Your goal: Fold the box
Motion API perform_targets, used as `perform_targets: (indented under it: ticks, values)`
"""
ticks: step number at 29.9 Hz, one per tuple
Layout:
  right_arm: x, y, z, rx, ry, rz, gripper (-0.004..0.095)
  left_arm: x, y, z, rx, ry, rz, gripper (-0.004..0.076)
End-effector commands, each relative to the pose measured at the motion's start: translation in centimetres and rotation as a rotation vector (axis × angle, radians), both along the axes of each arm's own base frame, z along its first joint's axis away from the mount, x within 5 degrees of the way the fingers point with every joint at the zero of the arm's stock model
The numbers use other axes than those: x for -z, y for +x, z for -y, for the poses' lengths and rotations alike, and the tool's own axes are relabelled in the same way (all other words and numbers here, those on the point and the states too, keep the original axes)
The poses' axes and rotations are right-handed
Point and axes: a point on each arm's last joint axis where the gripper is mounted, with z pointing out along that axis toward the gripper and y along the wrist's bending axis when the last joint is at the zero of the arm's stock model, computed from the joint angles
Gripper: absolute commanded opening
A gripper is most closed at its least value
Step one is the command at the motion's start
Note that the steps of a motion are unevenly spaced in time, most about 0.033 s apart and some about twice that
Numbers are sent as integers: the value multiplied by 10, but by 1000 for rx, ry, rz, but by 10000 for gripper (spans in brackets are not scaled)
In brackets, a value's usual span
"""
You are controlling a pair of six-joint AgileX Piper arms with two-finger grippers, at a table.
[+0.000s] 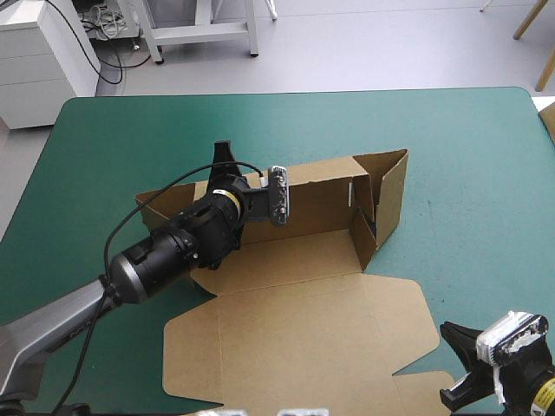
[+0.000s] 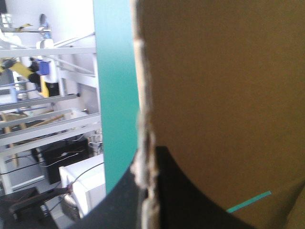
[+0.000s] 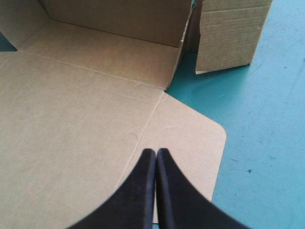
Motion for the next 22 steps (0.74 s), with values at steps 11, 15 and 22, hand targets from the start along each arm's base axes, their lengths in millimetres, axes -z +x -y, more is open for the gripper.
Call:
perform_targets:
  ticks: [11, 15, 22]
  values:
    - [-12, 2, -1, 1, 30, 65, -20, 27, -43, 12, 151, 46, 265, -8]
    - [-12, 3, -1, 2, 29, 66, -20, 23, -46, 3, 151, 33, 331, -8]
    - [-12, 3, -1, 2, 29, 69, -20, 12, -51, 0, 189, -19, 355, -8]
